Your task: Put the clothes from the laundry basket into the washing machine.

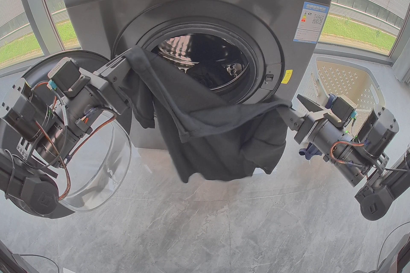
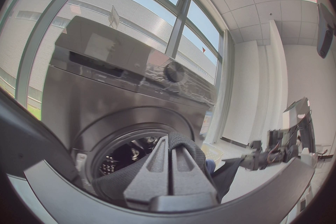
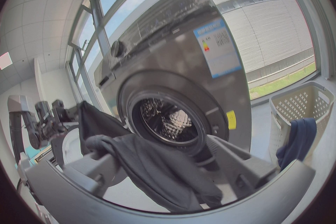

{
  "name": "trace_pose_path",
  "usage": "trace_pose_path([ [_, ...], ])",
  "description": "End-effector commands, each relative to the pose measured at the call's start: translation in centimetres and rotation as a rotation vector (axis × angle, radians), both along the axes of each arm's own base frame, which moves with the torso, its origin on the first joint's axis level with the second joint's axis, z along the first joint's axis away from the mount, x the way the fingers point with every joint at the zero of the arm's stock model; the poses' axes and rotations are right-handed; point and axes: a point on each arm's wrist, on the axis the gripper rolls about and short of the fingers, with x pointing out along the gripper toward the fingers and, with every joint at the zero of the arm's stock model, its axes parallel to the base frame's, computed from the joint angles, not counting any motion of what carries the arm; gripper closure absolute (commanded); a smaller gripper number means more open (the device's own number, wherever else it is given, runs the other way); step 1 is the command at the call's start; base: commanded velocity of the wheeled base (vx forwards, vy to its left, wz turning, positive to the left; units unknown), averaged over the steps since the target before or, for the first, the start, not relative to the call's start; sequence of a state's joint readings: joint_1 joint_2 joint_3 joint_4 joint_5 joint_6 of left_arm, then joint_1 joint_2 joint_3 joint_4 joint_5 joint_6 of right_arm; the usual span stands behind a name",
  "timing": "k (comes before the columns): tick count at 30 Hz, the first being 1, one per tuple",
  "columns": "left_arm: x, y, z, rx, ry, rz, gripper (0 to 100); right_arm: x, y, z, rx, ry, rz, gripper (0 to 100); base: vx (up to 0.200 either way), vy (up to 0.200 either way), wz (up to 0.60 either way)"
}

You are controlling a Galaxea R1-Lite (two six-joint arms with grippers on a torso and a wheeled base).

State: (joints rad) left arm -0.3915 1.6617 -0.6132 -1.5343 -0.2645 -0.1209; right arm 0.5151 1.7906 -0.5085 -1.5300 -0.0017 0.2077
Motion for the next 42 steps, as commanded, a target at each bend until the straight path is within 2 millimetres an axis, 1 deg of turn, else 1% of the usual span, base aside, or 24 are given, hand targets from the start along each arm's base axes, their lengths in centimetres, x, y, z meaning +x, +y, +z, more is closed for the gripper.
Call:
trace_pose_path([
  [1, -0.3, -3.3, 0.7, -0.020, -0.006, -0.084, 100, 0.3, 0.0, -4.3, -0.090, 0.146, -0.005, 0, 0.000, 0.000, 0.00],
  [5, -0.3, -4.8, 1.4, -0.031, -0.011, -0.120, 100, 0.8, 0.4, -6.6, -0.150, 0.212, -0.004, 0, 0.000, 0.000, 0.00],
  [9, -0.2, -6.1, 1.2, -0.029, -0.005, -0.152, 100, 1.4, 1.3, -8.5, -0.187, 0.250, 0.031, 0, 0.000, 0.000, 0.00],
  [10, -0.2, -6.3, 1.3, -0.030, -0.007, -0.157, 100, 1.4, 1.5, -8.7, -0.190, 0.252, 0.042, 0, 0.000, 0.000, 0.00],
  [14, 0.0, -6.4, 1.7, -0.032, -0.007, -0.152, 100, 0.7, 2.7, -10.7, -0.233, 0.306, 0.105, 0, 0.000, 0.000, 0.00],
  [15, 0.0, -6.4, 1.7, -0.032, -0.007, -0.152, 100, 0.7, 2.7, -10.7, -0.233, 0.306, 0.105, 0, 0.000, 0.000, 0.00],
  [16, 0.1, -6.3, 2.0, -0.034, -0.011, -0.144, 100, 0.5, 2.9, -11.6, -0.253, 0.336, 0.115, 0, 0.000, 0.000, 0.00],
  [19, 0.2, -6.2, 2.1, -0.037, -0.014, -0.144, 100, 0.4, 3.2, -12.8, -0.273, 0.370, 0.125, 0, 0.000, 0.000, 0.00],
  [24, 0.1, -6.3, 2.0, -0.037, -0.011, -0.145, 100, 0.3, 4.4, -13.7, -0.279, 0.385, 0.156, 0, 0.000, 0.000, 0.00],
  [26, 0.0, -6.2, 2.0, -0.036, -0.010, -0.144, 100, 0.6, 4.6, -13.5, -0.268, 0.374, 0.156, 0, 0.000, 0.000, 0.00],
  [30, 0.0, -6.1, 2.0, -0.037, -0.012, -0.144, 100, 1.7, 5.2, -13.3, -0.246, 0.343, 0.146, 0, 0.000, 0.000, 0.00],
  [31, -0.1, -6.1, 2.1, -0.038, -0.014, -0.142, 100, 1.9, 5.3, -13.2, -0.242, 0.338, 0.146, 100, 0.000, 0.000, 0.00],
  [35, -0.1, -6.1, 2.1, -0.038, -0.014, -0.142, 100, 2.6, 5.5, -12.9, -0.226, 0.317, 0.138, 100, 0.000, 0.000, 0.00],
  [42, -0.1, -6.1, 1.9, -0.034, -0.007, -0.142, 100, 2.5, 5.1, -12.7, -0.228, 0.312, 0.129, 100, 0.000, 0.000, 0.00],
])
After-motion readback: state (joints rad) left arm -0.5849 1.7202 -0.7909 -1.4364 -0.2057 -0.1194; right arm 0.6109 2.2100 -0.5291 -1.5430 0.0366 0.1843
